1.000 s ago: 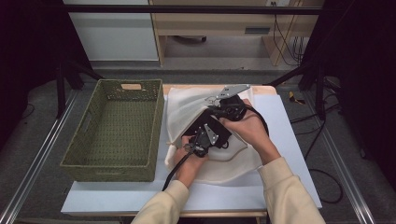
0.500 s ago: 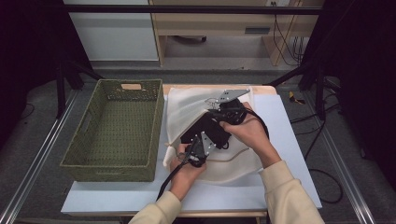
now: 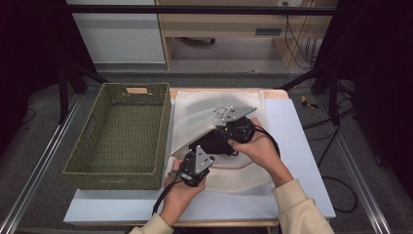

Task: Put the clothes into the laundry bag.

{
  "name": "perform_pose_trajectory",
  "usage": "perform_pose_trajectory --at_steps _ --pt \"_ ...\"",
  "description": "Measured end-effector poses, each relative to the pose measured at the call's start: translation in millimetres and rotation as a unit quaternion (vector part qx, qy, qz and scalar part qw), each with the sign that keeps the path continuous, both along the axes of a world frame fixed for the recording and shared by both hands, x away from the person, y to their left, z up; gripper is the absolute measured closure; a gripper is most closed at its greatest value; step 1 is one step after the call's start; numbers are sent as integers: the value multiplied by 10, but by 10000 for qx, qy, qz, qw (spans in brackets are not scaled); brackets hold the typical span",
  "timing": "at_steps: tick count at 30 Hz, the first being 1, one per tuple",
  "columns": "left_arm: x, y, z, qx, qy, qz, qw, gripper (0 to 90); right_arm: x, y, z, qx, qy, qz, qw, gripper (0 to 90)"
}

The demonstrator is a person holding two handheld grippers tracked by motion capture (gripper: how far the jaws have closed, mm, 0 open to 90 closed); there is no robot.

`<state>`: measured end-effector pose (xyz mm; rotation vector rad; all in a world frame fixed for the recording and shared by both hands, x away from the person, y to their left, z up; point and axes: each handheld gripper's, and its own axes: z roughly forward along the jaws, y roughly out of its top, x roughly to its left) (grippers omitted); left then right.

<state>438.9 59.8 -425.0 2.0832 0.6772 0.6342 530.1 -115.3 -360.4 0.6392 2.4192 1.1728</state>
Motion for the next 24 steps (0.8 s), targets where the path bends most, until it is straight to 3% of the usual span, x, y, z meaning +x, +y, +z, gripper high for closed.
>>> perform_pose_trajectory --at_steps 11,16,17,20,24 --pt "-90 98 78 -220 54 -29 9997 900 -69 4 -35 -80 -29 1 10000 865" --pt "-124 214 185 -368 55 11 9993 900 -125 2 -80 -183 -83 7 9998 864" --pt "-121 252 221 -409 -37 1 9992 900 -135 2 -87 -208 -98 11 9997 863" --pt "-152 342 310 -581 101 14 9983 900 -176 8 -136 -238 -80 -6 9997 862" --pt "-156 499 461 -733 -3 128 9972 900 -233 34 -231 -334 -11 -97 9994 860"
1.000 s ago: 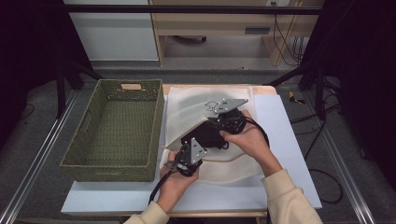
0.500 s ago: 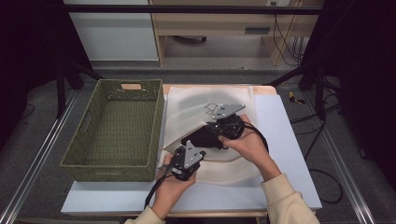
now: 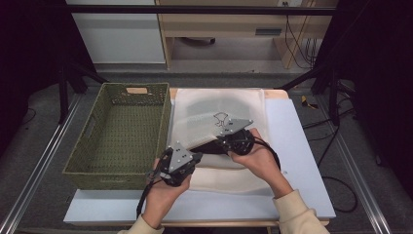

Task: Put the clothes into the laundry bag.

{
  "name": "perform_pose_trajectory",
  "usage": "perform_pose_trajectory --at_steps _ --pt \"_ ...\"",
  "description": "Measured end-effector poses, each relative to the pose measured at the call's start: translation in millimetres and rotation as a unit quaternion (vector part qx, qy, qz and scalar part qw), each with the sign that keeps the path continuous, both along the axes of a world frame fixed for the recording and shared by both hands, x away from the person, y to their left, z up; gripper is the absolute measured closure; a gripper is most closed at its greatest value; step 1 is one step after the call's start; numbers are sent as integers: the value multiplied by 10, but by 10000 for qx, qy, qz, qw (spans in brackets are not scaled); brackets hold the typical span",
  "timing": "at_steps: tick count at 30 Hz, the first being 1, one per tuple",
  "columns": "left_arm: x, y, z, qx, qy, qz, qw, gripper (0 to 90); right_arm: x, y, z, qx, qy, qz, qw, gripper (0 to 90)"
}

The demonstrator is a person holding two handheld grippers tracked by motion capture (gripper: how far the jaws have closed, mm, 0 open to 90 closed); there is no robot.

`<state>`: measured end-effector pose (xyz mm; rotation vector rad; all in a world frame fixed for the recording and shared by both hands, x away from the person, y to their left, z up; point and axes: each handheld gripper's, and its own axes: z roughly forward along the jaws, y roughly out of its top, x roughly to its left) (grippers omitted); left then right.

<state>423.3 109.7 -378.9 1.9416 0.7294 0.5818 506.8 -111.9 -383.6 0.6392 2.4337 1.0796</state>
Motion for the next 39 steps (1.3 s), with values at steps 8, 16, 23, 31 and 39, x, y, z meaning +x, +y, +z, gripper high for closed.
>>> perform_pose_trajectory --at_steps 8,16,23,31,39 --pt "23 269 191 -289 -100 269 9992 900 -69 43 -207 -267 -15 29 9996 860" --pt "44 458 293 -444 -140 505 9976 900 -135 41 -392 -564 36 39 9984 859" --pt "60 572 328 -479 -157 615 9968 900 -163 74 -517 -786 5 34 9969 858" --pt "58 670 373 -408 -259 812 9955 900 -179 148 -608 -990 -37 -27 9951 854" --pt "80 762 385 -350 -243 925 9948 900 -179 146 -651 -970 -16 -76 9953 832"
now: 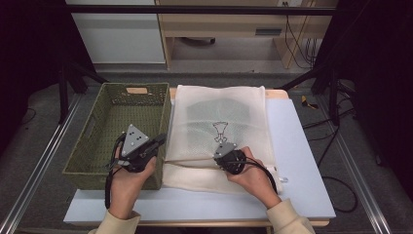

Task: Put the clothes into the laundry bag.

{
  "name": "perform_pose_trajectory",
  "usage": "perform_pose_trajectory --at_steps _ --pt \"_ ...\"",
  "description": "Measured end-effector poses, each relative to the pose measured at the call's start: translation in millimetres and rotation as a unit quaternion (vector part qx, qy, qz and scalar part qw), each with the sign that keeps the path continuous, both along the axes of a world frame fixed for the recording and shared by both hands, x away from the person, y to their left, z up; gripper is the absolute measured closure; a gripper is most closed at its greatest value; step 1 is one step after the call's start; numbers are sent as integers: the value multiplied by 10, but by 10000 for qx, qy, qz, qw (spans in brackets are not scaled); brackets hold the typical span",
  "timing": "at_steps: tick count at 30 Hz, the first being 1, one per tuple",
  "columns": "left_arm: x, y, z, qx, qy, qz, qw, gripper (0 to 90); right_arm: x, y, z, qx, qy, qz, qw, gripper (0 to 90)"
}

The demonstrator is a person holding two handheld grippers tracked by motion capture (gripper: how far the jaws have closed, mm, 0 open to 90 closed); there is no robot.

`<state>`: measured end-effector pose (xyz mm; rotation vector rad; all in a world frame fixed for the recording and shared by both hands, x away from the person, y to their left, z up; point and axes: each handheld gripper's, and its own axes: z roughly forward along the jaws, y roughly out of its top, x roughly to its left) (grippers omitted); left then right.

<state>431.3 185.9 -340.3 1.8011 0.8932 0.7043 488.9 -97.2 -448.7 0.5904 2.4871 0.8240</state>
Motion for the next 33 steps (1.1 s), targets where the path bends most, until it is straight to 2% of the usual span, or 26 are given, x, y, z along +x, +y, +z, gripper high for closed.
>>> perform_pose_trajectory --at_steps 4,11,13,17,18,25,30,33 --pt "6 43 13 18 23 21 10000 900 -17 -3 8 64 -28 -10 10000 773" --pt "19 85 -9 31 53 73 10000 900 -101 -47 115 205 -79 -163 9996 478" --pt "24 91 -9 20 56 80 10000 900 -133 -51 142 236 -191 -166 9994 380" --pt "23 117 1 10 64 103 9999 900 -188 -40 187 219 -178 -143 9995 222" --pt "25 125 5 5 69 102 9999 900 -193 -37 198 222 -108 -140 9996 197" --pt "25 179 42 17 80 123 9999 900 -209 -101 330 286 -64 -188 9994 114" --pt "27 229 70 27 79 162 9998 900 -206 -193 455 476 -57 -270 9985 83" --pt "23 284 108 12 53 221 9997 900 -190 -277 549 604 -107 -441 9971 79"
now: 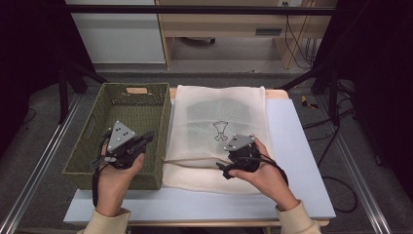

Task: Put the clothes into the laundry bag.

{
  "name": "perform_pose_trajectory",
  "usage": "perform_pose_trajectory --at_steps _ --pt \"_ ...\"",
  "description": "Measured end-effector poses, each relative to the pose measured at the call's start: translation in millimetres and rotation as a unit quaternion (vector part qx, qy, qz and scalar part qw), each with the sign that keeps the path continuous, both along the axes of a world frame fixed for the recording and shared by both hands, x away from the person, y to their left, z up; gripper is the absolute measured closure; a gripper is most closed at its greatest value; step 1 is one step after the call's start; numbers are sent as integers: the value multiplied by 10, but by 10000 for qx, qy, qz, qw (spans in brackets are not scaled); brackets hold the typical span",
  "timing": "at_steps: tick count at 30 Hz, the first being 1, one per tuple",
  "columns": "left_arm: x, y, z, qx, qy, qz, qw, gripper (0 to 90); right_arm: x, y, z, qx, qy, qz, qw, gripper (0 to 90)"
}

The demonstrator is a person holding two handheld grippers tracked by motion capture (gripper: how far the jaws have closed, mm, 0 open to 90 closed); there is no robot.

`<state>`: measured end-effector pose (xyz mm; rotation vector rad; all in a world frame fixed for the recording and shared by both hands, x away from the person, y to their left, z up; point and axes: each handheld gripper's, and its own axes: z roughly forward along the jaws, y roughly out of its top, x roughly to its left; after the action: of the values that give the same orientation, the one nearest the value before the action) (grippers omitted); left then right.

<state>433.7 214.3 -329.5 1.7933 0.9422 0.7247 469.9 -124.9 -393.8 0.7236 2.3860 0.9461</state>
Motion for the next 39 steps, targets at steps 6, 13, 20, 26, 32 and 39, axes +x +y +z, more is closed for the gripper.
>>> perform_pose_trajectory --at_steps 6,13,20,26,32,39 --pt "-21 164 97 -112 -55 112 9999 900 29 -248 228 294 -192 -512 9981 69" --pt "-21 341 152 -145 -63 254 9996 866 69 -549 373 538 -351 -1018 9927 68" --pt "-40 550 236 -224 -222 466 9984 692 80 -782 429 678 -391 -1339 9879 74" --pt "-93 713 330 -186 -404 658 9968 570 84 -941 450 753 -389 -1549 9843 72" --pt "-136 871 400 -138 -596 938 9937 438 98 -1065 438 813 -382 -1751 9804 68" --pt "-145 1036 413 -155 -636 1080 9920 341 126 -1251 382 800 -388 -2051 9747 63"
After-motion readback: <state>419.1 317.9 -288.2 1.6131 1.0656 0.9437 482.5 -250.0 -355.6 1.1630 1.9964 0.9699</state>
